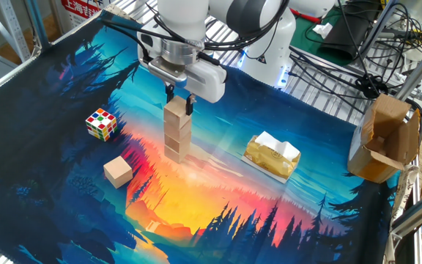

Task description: Stack the blocks in a vertical line of five

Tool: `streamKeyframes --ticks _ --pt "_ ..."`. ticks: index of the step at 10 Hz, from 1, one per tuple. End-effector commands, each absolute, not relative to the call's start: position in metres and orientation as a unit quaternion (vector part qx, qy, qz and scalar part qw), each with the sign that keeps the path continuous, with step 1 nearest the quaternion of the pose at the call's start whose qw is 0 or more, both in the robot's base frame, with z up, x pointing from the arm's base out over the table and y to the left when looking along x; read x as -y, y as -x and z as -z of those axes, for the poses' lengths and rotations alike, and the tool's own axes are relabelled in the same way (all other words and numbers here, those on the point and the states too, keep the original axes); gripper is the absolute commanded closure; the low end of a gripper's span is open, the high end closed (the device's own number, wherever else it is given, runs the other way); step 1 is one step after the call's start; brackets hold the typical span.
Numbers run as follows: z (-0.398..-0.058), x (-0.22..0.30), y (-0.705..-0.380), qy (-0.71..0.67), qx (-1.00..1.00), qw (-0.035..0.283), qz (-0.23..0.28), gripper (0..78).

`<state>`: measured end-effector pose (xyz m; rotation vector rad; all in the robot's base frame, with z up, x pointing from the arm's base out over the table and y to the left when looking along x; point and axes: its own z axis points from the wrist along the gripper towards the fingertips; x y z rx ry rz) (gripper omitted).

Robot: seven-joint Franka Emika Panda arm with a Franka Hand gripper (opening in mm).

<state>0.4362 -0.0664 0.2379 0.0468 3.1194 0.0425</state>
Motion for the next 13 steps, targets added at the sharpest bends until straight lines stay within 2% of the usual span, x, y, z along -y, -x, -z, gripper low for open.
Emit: streamKeyframes --ticks 1,13 --pt "-0.2386 0.0665 -0.4369 -0.018 -1.0 0.012 -0.015 76.3" --pt "-0.2381 0.0664 -0.4363 -0.036 -0.999 0.003 -0.005 76.3"
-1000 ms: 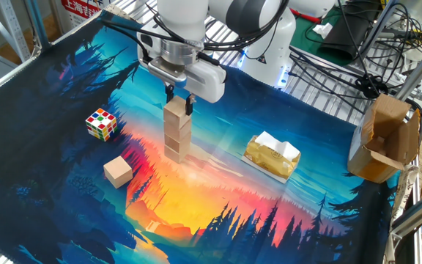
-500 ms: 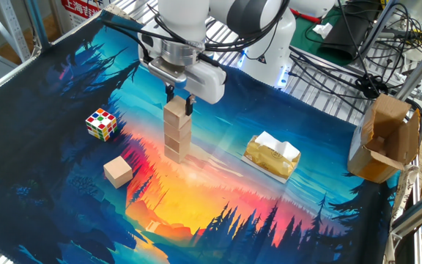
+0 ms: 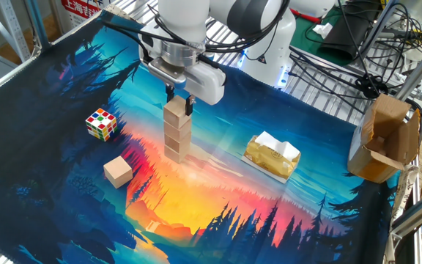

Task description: Stack the blocks in a vertical line of five

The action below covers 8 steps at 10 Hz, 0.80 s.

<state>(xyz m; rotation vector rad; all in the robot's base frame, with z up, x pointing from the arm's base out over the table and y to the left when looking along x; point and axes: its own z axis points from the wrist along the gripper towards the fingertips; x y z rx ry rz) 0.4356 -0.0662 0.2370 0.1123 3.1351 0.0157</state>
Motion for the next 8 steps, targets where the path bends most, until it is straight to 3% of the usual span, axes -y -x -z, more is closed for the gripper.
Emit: streamKeyframes --ticks 1,8 --pt "-0.2381 0.0664 -0.4363 -0.038 -0.999 0.002 -0.004 76.3" --pt "-0.2378 0.0662 -0.4365 -0.046 -0.999 0.001 -0.003 76.3"
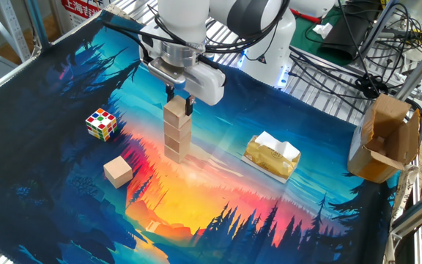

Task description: Stack the blocks in a vertical line of five

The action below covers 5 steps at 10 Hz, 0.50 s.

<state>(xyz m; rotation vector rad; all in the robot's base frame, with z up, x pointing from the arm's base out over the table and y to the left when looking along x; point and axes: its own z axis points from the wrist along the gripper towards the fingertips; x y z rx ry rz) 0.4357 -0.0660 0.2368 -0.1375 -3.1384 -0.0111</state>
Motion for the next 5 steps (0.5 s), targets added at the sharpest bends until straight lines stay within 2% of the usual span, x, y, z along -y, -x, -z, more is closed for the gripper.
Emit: streamKeyframes --ticks 1,5 --pt "-0.2378 0.0662 -0.4365 0.047 0.999 -0.001 0.004 76.3" --pt "-0.2376 0.066 -0.4365 0.05 0.999 -0.001 0.002 76.3"
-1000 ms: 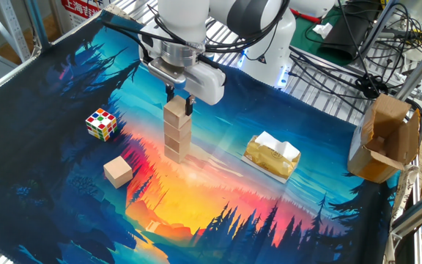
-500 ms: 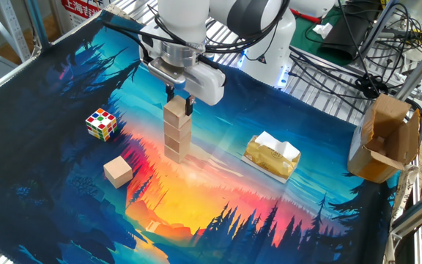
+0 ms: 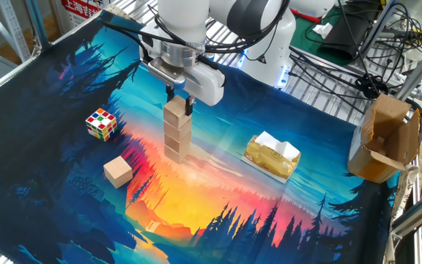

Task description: Stack the blocks in a vertical line of five

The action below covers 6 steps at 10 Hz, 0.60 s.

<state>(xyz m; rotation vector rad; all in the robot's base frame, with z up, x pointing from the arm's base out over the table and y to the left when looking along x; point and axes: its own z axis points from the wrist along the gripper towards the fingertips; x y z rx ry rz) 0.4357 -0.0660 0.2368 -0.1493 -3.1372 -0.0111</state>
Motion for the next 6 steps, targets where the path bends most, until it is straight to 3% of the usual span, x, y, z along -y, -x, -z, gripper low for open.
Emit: streamKeyframes --ticks 1,5,6 --pt "-0.2376 0.066 -0.4366 0.052 0.999 -0.001 0.002 76.3" --pt "-0.2374 0.0659 -0.4367 0.056 0.998 0.0 0.0 76.3" --pt "-0.2374 0.0659 -0.4367 0.056 0.998 0.0 0.0 0.1"
